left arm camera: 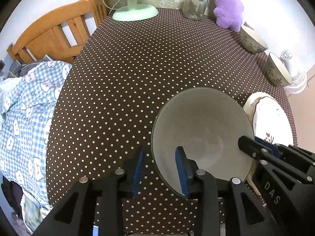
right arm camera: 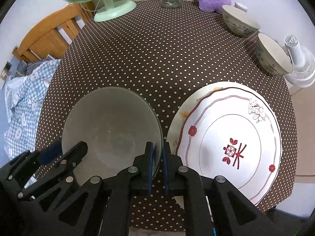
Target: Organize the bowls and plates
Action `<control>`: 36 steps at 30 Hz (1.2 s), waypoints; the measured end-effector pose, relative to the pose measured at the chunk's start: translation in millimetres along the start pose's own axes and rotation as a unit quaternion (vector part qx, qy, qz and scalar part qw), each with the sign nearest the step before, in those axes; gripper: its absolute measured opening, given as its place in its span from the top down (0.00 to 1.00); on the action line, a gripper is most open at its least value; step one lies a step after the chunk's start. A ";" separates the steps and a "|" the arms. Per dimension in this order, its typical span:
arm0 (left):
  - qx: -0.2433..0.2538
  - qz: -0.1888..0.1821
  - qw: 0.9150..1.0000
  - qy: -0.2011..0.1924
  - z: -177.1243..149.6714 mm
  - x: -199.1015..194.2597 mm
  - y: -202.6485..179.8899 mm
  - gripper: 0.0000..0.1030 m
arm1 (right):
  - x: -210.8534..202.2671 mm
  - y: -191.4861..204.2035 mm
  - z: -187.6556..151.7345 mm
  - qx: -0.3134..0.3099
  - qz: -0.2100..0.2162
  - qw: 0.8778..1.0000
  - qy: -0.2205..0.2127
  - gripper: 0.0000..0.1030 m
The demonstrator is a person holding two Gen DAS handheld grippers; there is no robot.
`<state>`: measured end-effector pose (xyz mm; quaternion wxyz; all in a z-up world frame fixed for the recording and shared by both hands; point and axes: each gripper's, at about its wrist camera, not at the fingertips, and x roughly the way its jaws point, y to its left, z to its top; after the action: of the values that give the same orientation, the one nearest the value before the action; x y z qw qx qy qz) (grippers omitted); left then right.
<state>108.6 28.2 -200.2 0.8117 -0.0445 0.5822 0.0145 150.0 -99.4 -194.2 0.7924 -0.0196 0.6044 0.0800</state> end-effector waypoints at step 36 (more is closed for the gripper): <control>-0.055 0.000 0.997 -0.049 25.7 -50.9 -40.9 0.24 | -54.2 -59.4 31.1 -0.002 0.012 0.999 -0.035 0.47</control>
<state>119.6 -8.8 -141.6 0.8358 -0.0885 0.5397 0.0492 174.7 -159.7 -137.7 0.8120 -0.0112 0.5763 0.0919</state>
